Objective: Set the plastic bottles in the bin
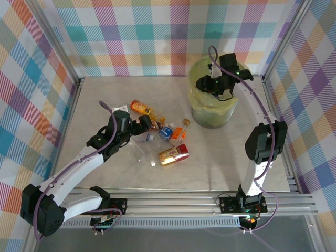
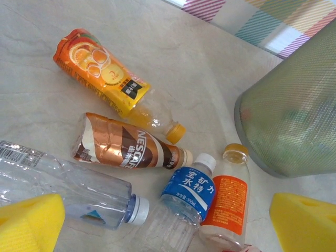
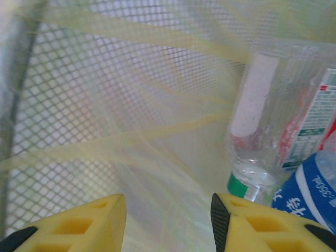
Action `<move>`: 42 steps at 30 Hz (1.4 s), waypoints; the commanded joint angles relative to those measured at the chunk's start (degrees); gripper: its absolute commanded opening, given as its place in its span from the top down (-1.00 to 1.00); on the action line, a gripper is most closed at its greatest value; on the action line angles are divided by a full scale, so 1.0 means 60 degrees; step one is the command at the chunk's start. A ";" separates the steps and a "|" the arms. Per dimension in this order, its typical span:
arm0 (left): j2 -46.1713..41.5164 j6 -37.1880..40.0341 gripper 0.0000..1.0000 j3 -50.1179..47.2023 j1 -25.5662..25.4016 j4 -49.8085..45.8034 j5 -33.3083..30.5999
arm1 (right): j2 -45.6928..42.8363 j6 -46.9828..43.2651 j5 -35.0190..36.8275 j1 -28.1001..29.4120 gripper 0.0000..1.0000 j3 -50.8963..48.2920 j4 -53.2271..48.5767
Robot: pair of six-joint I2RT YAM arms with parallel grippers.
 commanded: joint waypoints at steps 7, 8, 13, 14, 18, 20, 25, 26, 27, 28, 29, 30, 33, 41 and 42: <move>0.0117 -0.0340 -1.00 0.0259 0.0115 -0.0776 -0.0517 | -0.0118 0.0757 -0.1466 0.0083 0.06 0.0257 0.0007; 0.0134 -0.0403 -1.00 0.0289 0.0115 -0.0936 -0.0642 | -0.0133 0.0774 -0.1464 0.0083 0.06 0.0248 0.0008; 0.0160 -0.0794 -1.00 0.0456 0.0151 -0.1849 -0.1249 | -0.0333 0.0876 -0.1261 0.0087 0.05 0.0232 -0.0048; 0.0164 -0.0894 -1.00 0.0481 0.0170 -0.2033 -0.1332 | -0.0385 0.0860 -0.1133 0.0083 0.05 0.0246 -0.0102; 0.0087 -0.1343 -1.00 0.0439 0.0300 -0.2856 -0.1519 | -0.0616 0.0644 -0.0201 0.0077 -0.04 0.0491 -0.0654; -0.0016 -0.1486 -1.00 0.0342 0.0320 -0.3122 -0.1510 | -0.0777 0.0455 0.0348 0.0084 -0.12 0.0596 -0.0943; -0.0523 -0.1828 -1.00 -0.0166 0.0433 -0.3387 -0.1256 | -0.1356 0.0102 0.1807 0.0083 -0.37 0.0629 -0.1588; -0.0611 -0.1866 -1.00 -0.0245 0.0459 -0.3407 -0.1181 | -0.1493 0.0048 0.2031 0.0076 -0.41 0.0617 -0.1676; -0.0701 -0.1924 -1.00 -0.0330 0.0501 -0.3420 -0.1079 | -0.1656 -0.0012 0.2247 0.0083 -0.45 0.0603 -0.1771; -0.0799 -0.1973 -1.00 -0.0441 0.0523 -0.3433 -0.1006 | -0.1853 -0.0035 0.2438 0.0083 -0.50 0.0581 -0.1874; -0.0851 -0.2022 -1.00 -0.0539 0.0554 -0.3424 -0.0943 | -0.2021 -0.0058 0.2584 0.0083 -0.55 0.0552 -0.1934; -0.0939 -0.2087 -1.00 -0.0624 0.0587 -0.3424 -0.0883 | -0.2244 -0.0051 0.2715 0.0093 -0.75 0.0505 -0.2017; -0.1149 -0.2198 -1.00 -0.0879 0.0641 -0.3308 -0.0763 | -0.2953 0.0086 0.3668 0.0390 -0.99 0.0346 -0.2376; -0.1739 -0.2387 -1.00 -0.1373 0.0686 -0.2717 -0.0866 | -0.5602 0.2478 0.7354 0.3068 -0.99 -0.2165 -0.2707; -0.1804 -0.2387 -1.00 -0.1404 0.0704 -0.2660 -0.0907 | -0.5990 0.3094 0.7582 0.3480 -0.99 -0.2844 -0.2635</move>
